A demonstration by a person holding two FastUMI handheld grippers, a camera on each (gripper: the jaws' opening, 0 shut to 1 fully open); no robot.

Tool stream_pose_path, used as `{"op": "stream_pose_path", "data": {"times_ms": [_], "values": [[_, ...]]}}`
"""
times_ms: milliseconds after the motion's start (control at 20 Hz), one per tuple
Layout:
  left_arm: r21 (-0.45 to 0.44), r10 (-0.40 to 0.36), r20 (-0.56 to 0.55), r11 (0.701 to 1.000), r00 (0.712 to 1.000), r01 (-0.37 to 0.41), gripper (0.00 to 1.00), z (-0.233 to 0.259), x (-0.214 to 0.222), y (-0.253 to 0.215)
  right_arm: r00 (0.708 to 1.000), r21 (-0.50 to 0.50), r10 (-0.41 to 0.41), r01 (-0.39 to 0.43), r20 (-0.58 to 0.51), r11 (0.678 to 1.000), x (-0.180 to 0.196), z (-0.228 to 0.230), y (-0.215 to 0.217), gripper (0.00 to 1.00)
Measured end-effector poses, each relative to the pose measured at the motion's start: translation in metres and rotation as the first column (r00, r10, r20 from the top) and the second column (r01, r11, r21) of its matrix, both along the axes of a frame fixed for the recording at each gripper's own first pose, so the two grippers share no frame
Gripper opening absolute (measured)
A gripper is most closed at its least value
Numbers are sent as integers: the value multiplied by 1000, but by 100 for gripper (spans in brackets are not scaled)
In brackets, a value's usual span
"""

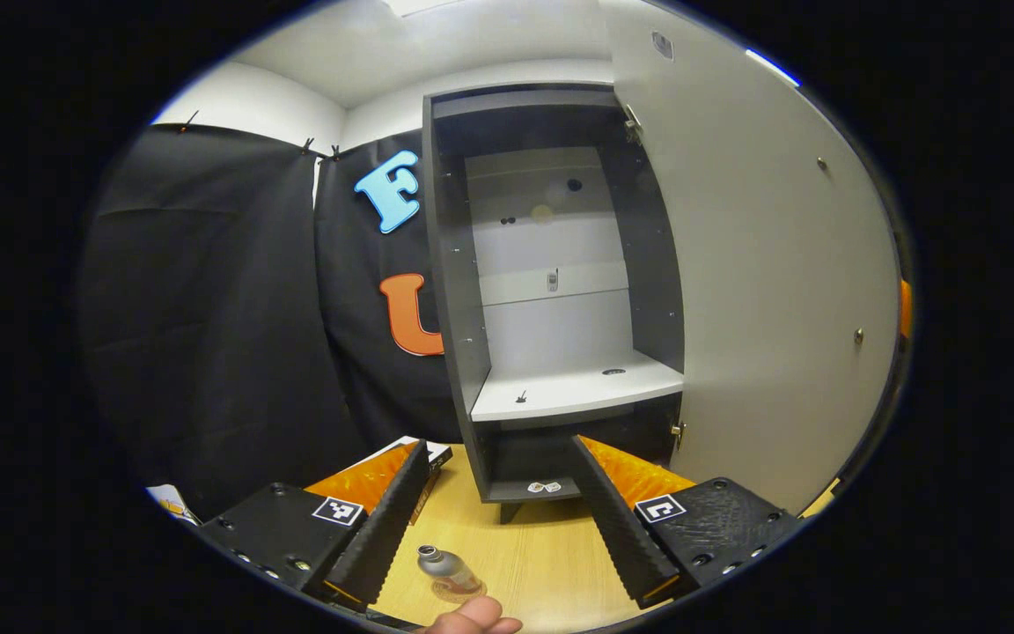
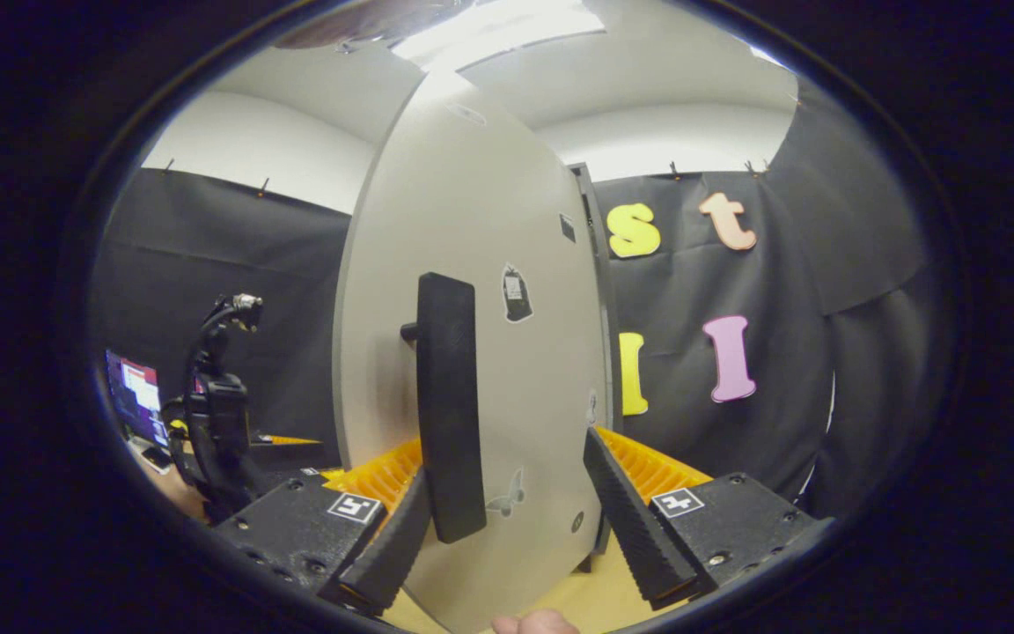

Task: Open the cabinet door with the right hand, grasp the bottle in the cabinet with the left hand and place it on the coaster, then close the cabinet door with the right hand.

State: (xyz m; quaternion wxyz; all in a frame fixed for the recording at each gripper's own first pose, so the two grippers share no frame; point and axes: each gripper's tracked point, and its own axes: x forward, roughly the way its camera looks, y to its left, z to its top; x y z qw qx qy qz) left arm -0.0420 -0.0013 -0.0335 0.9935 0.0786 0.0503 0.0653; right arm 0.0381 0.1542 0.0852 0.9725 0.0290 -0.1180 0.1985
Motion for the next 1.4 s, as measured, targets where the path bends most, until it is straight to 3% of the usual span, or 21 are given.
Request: {"op": "stream_pose_path", "data": {"times_ms": [150,350,600,700,850,1000,1100,1200,1250,1300,1400], "values": [[-23,-22,-2,999,1000,22,96,1,3,1,997,-6,13,-14,-78,1000,-11,-3,-5,97],[-40,-62,24,997,998,63,96,7,12,1,996,28,8,-6,-90,1000,-25,11,-15,96],[-64,-90,32,994,995,91,96,8,18,4,986,-42,119,-125,-117,991,-25,13,27,96],[-63,-87,31,994,996,89,96,6,17,10,988,-69,123,-129,-88,989,-20,16,39,96],[-70,-67,31,995,997,69,96,5,13,28,989,-68,113,-119,-98,990,0,9,54,96],[-65,-36,10,997,999,36,96,-1,2,49,973,-24,190,-195,-131,980,8,10,78,96],[-69,-1,5,998,1000,1,100,-4,-5,64,971,-47,212,-219,-114,975,13,14,90,96],[-70,35,0,997,999,-35,96,-5,-13,80,966,-63,231,-239,-113,969,19,15,103,96],[-70,51,-2,996,999,-51,96,-6,-15,88,963,-49,243,-250,-118,967,24,16,106,90],[-71,63,-2,995,998,-63,96,-7,-17,93,955,-30,264,-271,-135,962,28,14,110,96],[-84,75,-11,994,997,-76,96,-9,-19,100,936,18,311,-313,-162,950,34,13,121,100]]}}
